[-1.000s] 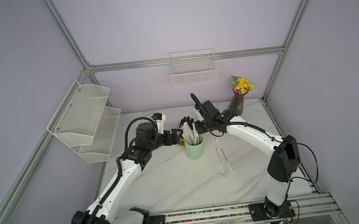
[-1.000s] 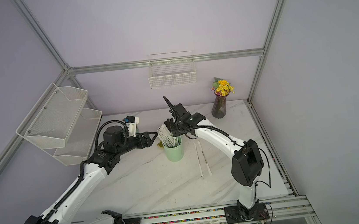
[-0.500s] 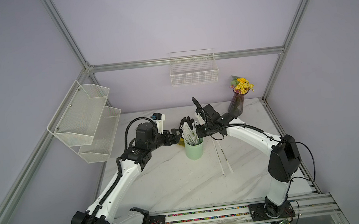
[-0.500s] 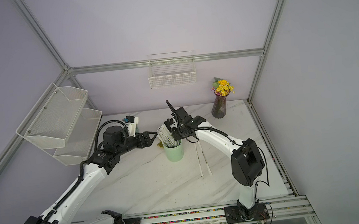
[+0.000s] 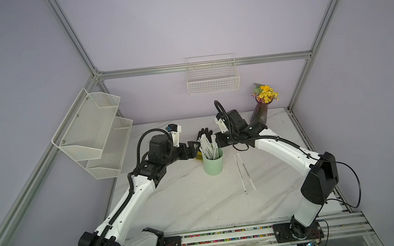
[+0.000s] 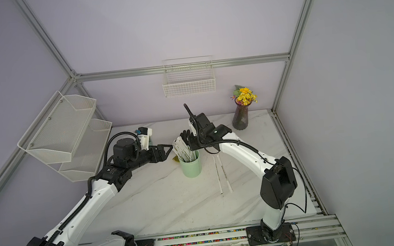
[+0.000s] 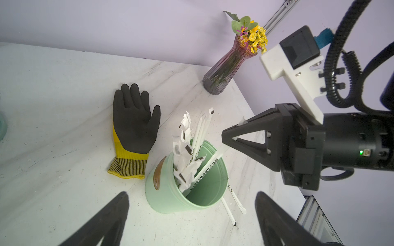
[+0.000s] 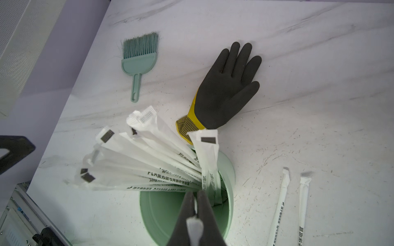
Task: Take the straws out of the storage container
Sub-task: Pick up the straw from the container.
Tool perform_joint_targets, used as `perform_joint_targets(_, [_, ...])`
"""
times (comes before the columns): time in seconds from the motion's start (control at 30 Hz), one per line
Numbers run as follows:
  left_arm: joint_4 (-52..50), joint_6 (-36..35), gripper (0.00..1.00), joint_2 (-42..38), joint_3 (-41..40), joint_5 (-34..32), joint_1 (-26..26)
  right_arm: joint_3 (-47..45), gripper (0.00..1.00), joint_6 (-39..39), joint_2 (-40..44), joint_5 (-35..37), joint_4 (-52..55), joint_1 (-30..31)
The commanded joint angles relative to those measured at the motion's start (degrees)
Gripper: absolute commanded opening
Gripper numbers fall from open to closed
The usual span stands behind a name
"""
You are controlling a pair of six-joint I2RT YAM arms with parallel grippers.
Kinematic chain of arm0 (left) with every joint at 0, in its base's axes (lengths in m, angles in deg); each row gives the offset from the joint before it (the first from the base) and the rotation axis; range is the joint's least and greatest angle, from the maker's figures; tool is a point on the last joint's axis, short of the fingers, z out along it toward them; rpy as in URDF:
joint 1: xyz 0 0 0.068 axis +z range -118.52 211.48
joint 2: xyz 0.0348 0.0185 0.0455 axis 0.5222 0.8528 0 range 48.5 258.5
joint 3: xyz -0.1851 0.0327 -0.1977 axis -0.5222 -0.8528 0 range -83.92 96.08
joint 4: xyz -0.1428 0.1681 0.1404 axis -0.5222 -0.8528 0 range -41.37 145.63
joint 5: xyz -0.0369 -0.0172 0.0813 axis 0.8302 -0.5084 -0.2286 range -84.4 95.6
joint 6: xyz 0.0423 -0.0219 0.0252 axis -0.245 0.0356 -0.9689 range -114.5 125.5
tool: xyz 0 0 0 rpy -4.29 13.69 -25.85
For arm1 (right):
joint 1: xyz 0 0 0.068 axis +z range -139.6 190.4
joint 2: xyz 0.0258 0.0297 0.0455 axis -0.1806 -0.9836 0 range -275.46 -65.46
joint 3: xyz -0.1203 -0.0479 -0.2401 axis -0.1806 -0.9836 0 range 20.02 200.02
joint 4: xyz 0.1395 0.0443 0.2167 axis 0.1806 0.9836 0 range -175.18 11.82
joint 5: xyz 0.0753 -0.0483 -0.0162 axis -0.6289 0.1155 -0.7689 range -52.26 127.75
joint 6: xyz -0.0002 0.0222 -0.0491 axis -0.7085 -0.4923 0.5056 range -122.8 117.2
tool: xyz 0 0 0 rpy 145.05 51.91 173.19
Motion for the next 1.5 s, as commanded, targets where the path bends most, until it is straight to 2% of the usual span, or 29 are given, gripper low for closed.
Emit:
perform_joint_targets(0.0, [2.00,-0.73,0.91,-0.07,-0.27,0.40,-0.25,2.38,0.08,1.20,1.45,-0.24,1.47,0.07])
perform_joint_targets(0.53, [2.13,-0.73,0.91,-0.24,-0.79,0.16,-0.25,12.47,0.06,4.38,1.93,0.27,9.55,0.07])
perform_joint_targets(0.93, [1.81,-0.91,0.91,-0.77,-0.80,-0.06,-0.25,16.75,0.01,4.94,6.47,0.60,11.75,-0.07])
perform_joint_targets(1.23, [1.46,-1.17,0.92,-1.08,-0.57,-0.48,-0.25,20.94,0.00,6.15,9.66,4.02,16.45,-0.89])
perform_joint_targets(1.47, [0.02,-2.34,0.92,-1.71,-0.10,-1.77,-0.25,24.84,0.00,7.28,9.38,10.01,26.70,-2.53])
